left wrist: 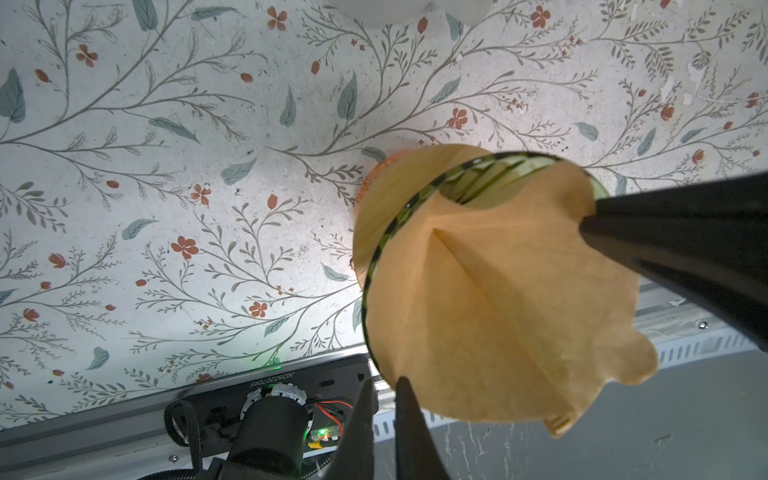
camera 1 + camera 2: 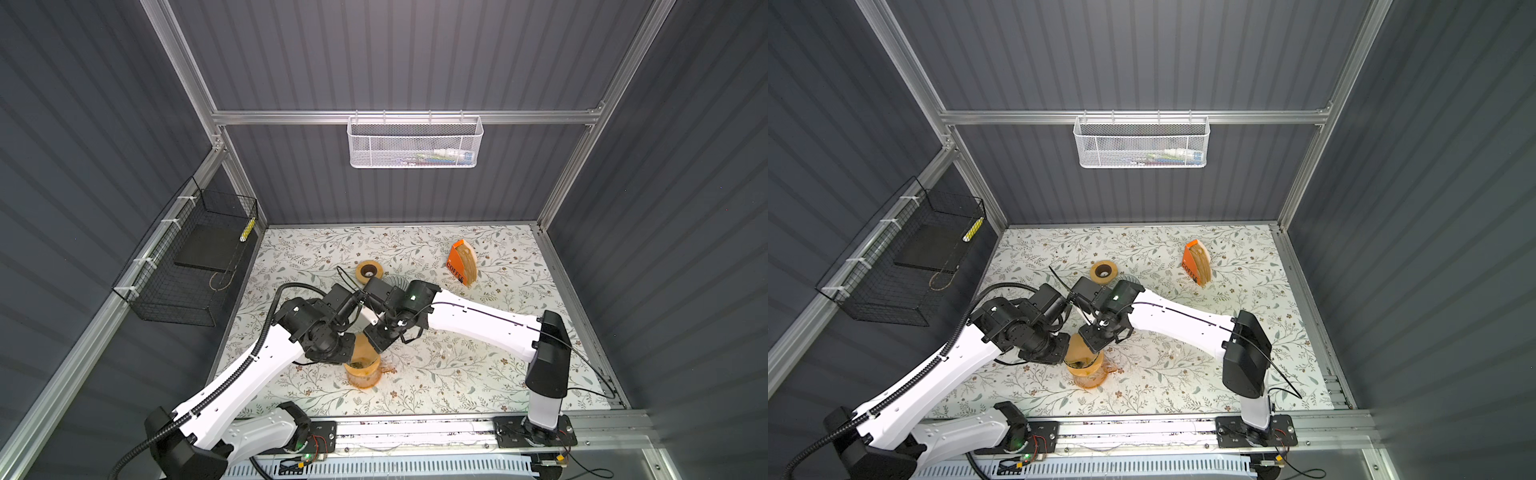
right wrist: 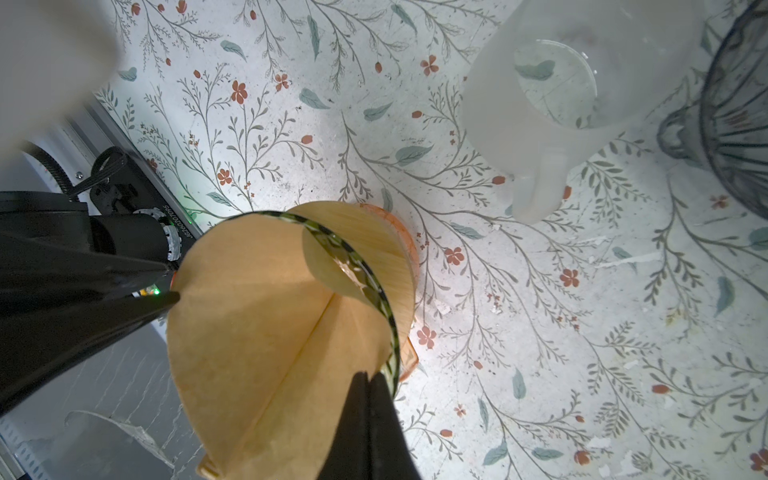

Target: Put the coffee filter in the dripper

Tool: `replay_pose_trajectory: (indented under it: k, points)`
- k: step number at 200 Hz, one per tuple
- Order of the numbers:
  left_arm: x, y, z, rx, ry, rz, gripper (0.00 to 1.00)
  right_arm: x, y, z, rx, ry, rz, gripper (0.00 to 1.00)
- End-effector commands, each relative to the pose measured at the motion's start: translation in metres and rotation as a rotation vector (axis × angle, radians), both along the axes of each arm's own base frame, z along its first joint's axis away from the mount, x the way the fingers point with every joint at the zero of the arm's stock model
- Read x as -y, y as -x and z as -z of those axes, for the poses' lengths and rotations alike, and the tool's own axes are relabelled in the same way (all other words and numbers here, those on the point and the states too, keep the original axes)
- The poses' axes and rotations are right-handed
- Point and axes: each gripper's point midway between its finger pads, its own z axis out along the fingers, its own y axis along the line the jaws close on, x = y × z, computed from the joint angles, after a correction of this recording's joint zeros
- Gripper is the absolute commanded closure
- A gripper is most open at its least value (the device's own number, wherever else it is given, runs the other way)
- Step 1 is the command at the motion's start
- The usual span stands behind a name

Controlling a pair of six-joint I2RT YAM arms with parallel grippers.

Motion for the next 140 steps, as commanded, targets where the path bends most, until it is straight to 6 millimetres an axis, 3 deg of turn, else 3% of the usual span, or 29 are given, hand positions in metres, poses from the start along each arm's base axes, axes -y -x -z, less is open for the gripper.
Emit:
replay_pose_trajectory:
  k: [1,140]
  points:
    - [0.0001,-0.0001,0.0006,0.013,-0.001,0.007,0.87,0.0018,0.0056,0.0161,-0.009,0.047,-0.013,0.96]
    - [-0.0002,-0.0021,-0.0010,0.029,0.003,0.001,0.87,0.0012,0.0035,0.0184,0.003,0.054,-0.013,0.96]
